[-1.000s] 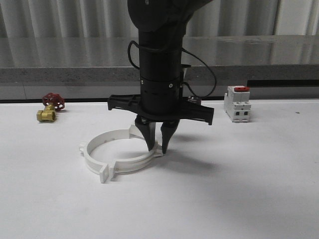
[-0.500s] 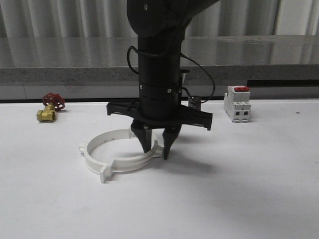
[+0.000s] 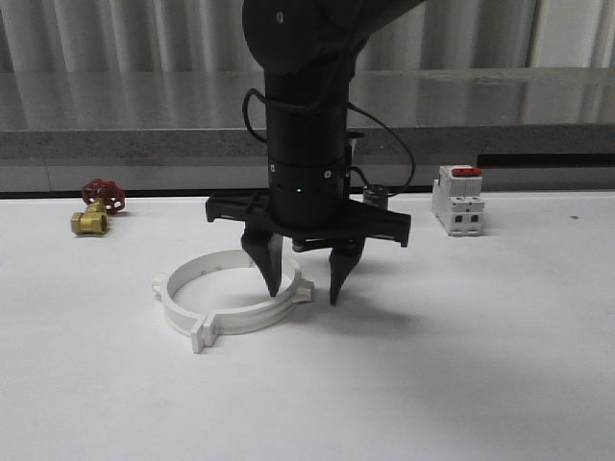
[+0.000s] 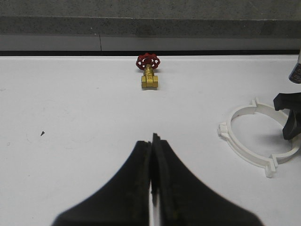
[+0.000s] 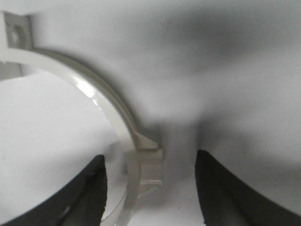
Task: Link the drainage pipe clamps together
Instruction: 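Open the right gripper and lift it away from the ring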
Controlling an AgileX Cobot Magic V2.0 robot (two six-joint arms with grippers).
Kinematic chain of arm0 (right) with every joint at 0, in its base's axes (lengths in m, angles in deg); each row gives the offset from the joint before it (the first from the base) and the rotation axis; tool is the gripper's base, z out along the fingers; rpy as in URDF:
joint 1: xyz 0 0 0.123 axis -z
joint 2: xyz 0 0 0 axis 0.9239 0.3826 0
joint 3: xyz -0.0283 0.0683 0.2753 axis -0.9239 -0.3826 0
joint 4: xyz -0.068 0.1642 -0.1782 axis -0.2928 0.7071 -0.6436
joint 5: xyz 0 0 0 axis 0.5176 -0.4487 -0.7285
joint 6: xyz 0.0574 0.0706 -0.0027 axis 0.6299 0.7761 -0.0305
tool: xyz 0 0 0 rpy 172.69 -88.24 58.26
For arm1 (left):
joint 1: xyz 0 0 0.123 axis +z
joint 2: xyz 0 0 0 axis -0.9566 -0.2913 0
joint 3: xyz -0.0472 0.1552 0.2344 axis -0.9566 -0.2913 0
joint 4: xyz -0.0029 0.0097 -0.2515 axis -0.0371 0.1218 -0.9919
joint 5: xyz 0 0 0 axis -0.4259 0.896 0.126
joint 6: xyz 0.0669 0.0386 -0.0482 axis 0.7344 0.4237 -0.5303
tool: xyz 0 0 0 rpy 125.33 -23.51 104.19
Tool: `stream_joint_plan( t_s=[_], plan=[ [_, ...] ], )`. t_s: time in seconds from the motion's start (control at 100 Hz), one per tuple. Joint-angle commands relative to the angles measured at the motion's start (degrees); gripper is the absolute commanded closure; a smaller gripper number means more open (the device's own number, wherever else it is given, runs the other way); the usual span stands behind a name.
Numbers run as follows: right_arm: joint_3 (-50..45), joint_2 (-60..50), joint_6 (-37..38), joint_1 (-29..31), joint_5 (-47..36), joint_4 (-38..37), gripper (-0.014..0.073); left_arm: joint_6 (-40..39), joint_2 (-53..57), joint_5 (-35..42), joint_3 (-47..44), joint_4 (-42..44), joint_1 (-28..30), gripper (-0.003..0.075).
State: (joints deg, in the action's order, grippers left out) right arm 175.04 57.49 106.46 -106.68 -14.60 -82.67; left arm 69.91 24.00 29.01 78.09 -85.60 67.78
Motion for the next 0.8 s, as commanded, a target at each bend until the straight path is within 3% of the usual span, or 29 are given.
stream_joint_plan(
  t_s=[0.0,0.49,0.64,0.79],
  plan=[
    [1.3,-6.5,-2.1,0.0,-0.9,-3.2,0.0164,-0.1,-0.2,4.8,1.5,-0.6,0.2,0.0741],
    [-0.5,-23.6,-19.8,0.5,-0.3,-14.1,0.0166,-0.1,-0.2,4.8,1.5,-0.6,0.2,0.0741],
    [-7.7,-31.0,-20.5,2.4,0.0,-18.0,0.0166,-0.1,-0.3,4.8,1.5,-0.6,0.2,0.0741],
    [-18.7,-40.5,-20.5,6.3,-5.0,-18.7,0.0167,-0.1,-0.3,4.8,1.5,-0.6,0.2,0.0741]
  ],
)
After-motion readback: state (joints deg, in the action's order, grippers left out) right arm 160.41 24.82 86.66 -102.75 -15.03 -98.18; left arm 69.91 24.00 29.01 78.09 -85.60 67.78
